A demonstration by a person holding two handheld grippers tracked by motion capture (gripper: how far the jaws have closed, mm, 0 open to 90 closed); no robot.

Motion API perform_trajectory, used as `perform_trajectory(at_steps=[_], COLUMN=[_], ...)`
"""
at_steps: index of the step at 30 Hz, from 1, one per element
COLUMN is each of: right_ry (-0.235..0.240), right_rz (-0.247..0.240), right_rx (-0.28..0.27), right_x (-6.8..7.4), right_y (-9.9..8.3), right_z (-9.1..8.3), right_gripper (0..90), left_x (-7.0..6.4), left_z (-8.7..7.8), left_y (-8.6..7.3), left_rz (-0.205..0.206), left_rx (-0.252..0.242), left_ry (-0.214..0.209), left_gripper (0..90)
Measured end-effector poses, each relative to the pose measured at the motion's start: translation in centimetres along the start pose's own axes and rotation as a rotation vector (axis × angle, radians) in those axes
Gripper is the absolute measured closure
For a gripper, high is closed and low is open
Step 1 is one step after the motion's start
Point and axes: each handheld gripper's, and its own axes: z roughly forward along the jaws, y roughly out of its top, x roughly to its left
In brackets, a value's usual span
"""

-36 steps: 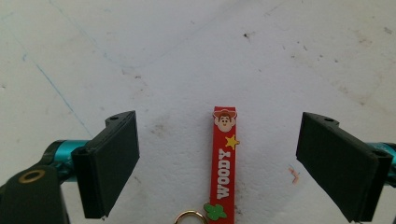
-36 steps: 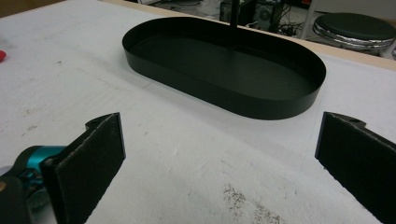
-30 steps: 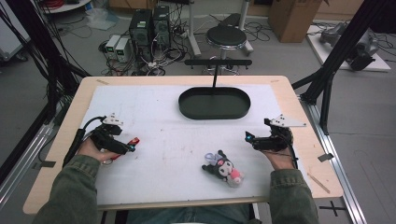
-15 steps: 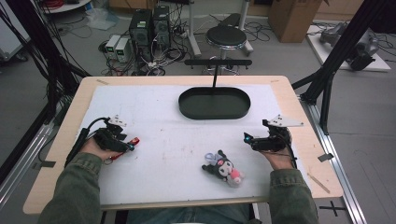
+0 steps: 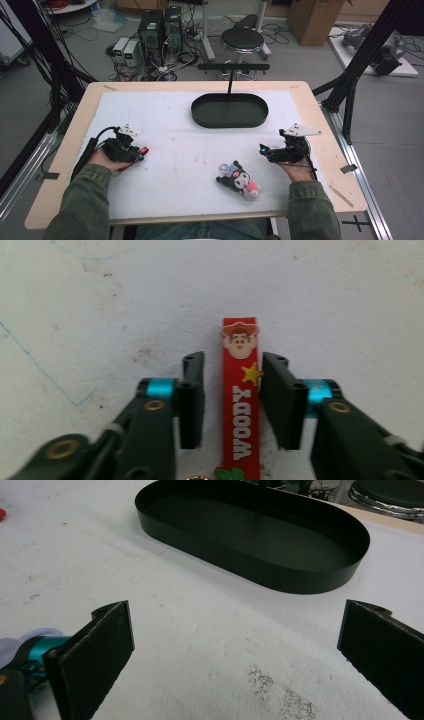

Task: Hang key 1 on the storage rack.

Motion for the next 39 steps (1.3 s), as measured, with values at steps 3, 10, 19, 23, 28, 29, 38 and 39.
perform_trajectory(at_steps=[3, 10, 19, 23, 28, 29, 38, 39], right_ry=[-0.005, -0.007, -0.011, -0.013, -0.011, -0.013, -0.004, -0.004], right_rz=[0.004, 0.0, -0.003, 0.006, 0.004, 0.004, 0.025, 0.025], right_rx=[0.001, 0.0, -0.007, -0.006, -0.004, -0.004, -0.024, -0.024], right_x=[0.0, 0.1, 0.0, 0.0, 0.1, 0.0, -0.2, -0.2], right_y=[0.0, 0.0, 0.0, 0.0, 0.0, 0.0, 0.1, 0.1], right_z=[-0.1, -0.1, -0.1, -0.1, 0.0, -0.1, -0.3, -0.3], right_gripper=[0.4, 0.4, 0.5, 0.5, 0.4, 0.4, 0.4, 0.4], left_x=[-0.1, 0.5, 0.5, 0.0, -0.1, -0.2, 0.4, 0.4], left_z=[-0.2, -2.8, -6.3, -7.3, -8.0, -8.4, -10.4, -10.4], left_y=[0.0, 0.0, 0.1, 1.2, 2.1, 2.7, 5.2, 5.2], left_rz=[0.009, -0.026, -0.062, -0.037, -0.023, -0.012, -0.011, -0.011], left_rx=[0.007, -0.097, -0.258, -0.296, -0.312, -0.32, -0.354, -0.354], left_ry=[0.022, 0.04, 0.052, 0.034, 0.03, 0.034, 0.056, 0.056], left_gripper=[72.2, 73.0, 73.2, 73.4, 73.4, 73.4, 74.3, 74.4])
